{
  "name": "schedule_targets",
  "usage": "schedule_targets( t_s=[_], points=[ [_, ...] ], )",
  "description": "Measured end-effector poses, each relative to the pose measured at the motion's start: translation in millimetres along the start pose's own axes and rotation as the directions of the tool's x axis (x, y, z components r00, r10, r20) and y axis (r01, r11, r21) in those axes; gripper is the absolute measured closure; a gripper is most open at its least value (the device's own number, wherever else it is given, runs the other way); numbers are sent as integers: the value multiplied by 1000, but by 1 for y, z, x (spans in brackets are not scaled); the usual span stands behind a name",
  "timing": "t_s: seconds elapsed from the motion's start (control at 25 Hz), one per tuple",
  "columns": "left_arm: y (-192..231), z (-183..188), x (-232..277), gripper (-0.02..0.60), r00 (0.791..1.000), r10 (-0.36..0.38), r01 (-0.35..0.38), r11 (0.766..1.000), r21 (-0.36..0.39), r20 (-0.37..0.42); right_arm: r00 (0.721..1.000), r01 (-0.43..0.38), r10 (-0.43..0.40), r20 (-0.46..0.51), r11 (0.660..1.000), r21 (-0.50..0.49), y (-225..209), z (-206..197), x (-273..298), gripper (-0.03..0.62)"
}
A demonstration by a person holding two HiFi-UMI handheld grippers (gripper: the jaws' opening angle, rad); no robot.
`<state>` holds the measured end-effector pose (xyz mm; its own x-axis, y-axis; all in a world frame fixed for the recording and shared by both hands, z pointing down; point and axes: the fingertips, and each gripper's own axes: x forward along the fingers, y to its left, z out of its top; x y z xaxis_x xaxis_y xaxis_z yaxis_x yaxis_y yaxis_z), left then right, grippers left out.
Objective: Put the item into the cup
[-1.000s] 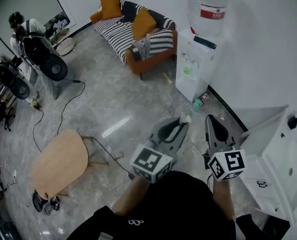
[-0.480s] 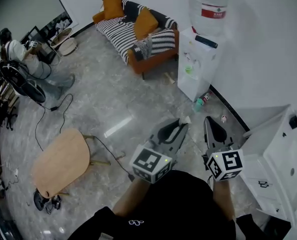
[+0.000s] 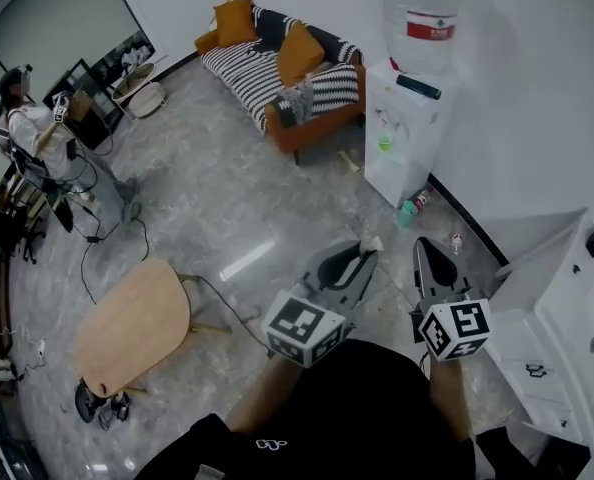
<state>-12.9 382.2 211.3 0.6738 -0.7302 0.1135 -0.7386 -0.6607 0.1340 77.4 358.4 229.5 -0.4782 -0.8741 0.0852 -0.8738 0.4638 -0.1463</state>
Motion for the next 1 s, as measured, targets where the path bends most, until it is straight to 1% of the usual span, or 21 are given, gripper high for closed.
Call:
schedule_targets(
  t_s=[0.16, 0.32, 0.68, 0.8, 1.0],
  points=[
    [-2, 0, -4, 512, 1000, 4, -4, 1000, 6, 0, 1000, -24, 23, 10, 999, 26, 6, 2, 1, 586],
    [0, 1, -8, 512, 1000, 21, -21, 1000, 0, 5, 999, -44, 44, 22, 999, 24, 11, 4, 1, 586],
    [10, 2, -20, 512, 998, 60, -59, 998, -24, 15, 998, -57, 57, 13, 998, 24, 16, 1, 1, 585],
    [11, 2, -17, 512, 997, 70, -69, 997, -26, 20, 999, -48, 48, 16, 998, 30, 11, 1, -1, 585],
    [9, 3, -15, 512, 998, 61, -60, 998, -17, 16, 999, -41, 40, 26, 999, 35, 7, 0, -1, 586]
  ],
)
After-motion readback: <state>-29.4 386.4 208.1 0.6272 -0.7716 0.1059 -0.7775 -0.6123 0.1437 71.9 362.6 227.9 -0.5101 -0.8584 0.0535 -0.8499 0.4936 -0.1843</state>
